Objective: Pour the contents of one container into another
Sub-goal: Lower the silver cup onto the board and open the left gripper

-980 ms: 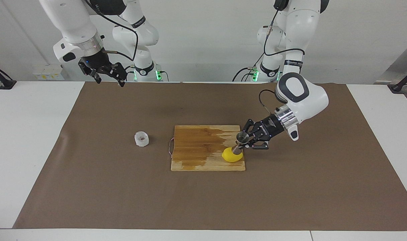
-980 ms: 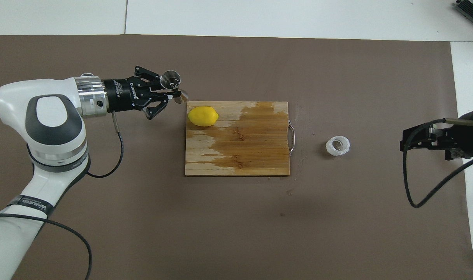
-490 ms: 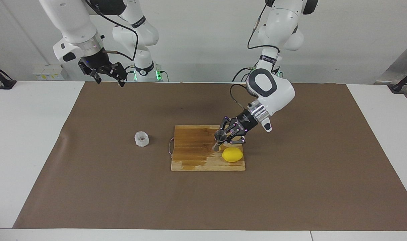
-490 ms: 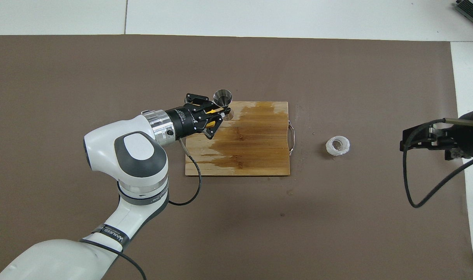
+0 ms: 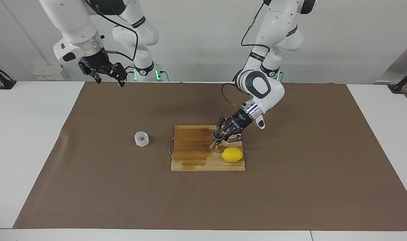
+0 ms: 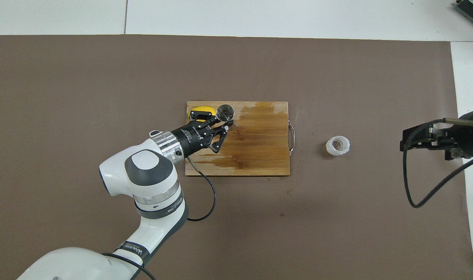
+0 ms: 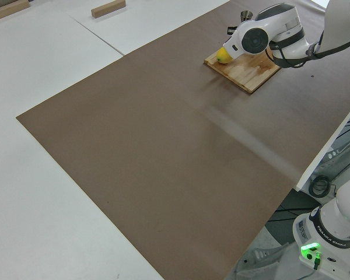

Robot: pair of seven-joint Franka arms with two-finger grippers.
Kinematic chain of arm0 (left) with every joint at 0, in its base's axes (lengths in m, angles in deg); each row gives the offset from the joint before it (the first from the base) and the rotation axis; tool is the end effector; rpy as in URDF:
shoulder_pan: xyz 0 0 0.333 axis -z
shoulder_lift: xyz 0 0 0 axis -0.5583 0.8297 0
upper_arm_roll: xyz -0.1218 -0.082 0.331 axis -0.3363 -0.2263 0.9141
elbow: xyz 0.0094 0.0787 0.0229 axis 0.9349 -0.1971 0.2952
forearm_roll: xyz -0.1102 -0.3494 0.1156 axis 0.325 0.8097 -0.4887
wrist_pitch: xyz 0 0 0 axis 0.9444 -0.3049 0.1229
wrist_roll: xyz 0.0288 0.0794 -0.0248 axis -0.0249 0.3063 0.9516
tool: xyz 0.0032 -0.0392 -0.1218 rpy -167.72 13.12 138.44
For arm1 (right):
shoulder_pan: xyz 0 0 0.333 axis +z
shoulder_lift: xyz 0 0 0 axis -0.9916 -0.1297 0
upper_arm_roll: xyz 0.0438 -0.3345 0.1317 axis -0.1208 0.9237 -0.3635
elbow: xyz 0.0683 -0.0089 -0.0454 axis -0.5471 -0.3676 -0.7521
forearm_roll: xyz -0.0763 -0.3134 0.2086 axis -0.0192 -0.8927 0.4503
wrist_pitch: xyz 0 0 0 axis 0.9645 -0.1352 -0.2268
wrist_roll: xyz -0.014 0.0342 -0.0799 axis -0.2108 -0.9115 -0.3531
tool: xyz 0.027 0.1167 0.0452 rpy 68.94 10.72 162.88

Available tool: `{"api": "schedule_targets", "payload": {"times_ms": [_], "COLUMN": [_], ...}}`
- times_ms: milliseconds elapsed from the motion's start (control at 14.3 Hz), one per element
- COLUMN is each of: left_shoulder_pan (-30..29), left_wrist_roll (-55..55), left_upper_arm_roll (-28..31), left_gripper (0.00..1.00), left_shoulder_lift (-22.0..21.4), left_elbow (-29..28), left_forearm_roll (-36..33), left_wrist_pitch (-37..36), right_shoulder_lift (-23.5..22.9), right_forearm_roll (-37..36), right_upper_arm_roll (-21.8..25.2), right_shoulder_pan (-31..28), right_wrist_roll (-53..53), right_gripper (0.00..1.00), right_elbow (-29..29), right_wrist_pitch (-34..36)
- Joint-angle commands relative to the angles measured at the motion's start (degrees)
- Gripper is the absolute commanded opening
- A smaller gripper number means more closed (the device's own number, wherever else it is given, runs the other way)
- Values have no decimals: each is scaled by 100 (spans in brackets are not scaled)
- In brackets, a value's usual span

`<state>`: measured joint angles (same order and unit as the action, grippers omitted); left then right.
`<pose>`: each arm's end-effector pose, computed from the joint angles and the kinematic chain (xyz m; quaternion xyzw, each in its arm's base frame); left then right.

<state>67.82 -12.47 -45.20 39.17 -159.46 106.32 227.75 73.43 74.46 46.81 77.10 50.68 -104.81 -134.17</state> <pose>0.5278 -0.3204 0.3595 0.3791 0.7531 -0.2998 0.4463 0.5041 0.0223 0.6447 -0.9932 0.1063 0.0463 0.0094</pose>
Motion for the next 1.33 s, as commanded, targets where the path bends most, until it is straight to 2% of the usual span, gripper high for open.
{"api": "schedule_targets", "payload": {"times_ms": [0,350,770,840,910,1260], "left_shoulder_pan": [215,330,453,444,453,400], "left_wrist_roll": [-694,-1022,-1207,-1216,-1251,-1557], "left_upper_arm_roll": [76,76,76,84,84,84], "left_gripper": [0,0,0,56,100,100], "left_shoulder_lift": [-58,127,241,242,242,146], "left_elbow": [-135,-161,-161,-153,-153,-153], "left_forearm_roll": [600,909,909,909,892,804], "left_wrist_pitch": [76,76,111,129,137,382], "right_shoulder_lift": [9,9,9,9,9,9], "right_forearm_roll": [159,159,159,159,159,159], "right_upper_arm_roll": [-28,-28,-28,-28,-28,-28], "right_shoulder_pan": [-88,-88,-88,-88,-88,-88], "right_wrist_roll": [126,126,126,126,126,126], "right_gripper": [100,100,100,100,100,100], "right_elbow": [36,36,36,36,36,36], "right_wrist_pitch": [-23,-14,-23,-14,-14,-14]}}
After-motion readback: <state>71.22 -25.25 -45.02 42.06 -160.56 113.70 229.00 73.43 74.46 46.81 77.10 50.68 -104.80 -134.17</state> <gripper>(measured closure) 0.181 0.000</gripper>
